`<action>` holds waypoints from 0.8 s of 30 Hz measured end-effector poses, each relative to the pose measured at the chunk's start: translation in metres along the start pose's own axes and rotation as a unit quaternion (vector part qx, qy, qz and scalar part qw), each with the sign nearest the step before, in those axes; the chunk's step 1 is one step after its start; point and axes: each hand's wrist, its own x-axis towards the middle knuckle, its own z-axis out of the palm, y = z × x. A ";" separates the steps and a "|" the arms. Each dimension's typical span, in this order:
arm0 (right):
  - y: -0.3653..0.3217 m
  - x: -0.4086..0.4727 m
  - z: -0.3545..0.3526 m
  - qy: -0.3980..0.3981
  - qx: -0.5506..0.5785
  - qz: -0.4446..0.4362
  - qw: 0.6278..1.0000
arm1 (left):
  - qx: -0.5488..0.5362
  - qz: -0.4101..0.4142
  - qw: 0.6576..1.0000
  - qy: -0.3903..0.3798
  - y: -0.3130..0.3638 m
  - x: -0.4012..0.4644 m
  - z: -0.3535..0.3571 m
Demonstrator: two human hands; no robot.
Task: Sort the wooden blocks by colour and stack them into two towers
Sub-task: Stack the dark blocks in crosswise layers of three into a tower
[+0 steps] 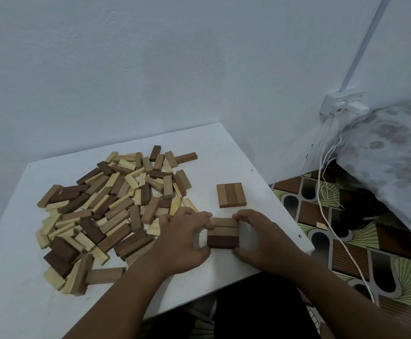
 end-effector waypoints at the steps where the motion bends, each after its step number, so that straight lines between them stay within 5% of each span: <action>1: 0.000 0.000 0.000 0.000 0.000 0.001 1.000 | -0.001 0.000 1.000 0.000 0.000 0.000 0.000; 24: 0.013 0.048 -0.043 0.045 0.072 -0.026 0.996 | -0.066 -0.033 0.995 0.061 0.017 0.057 0.000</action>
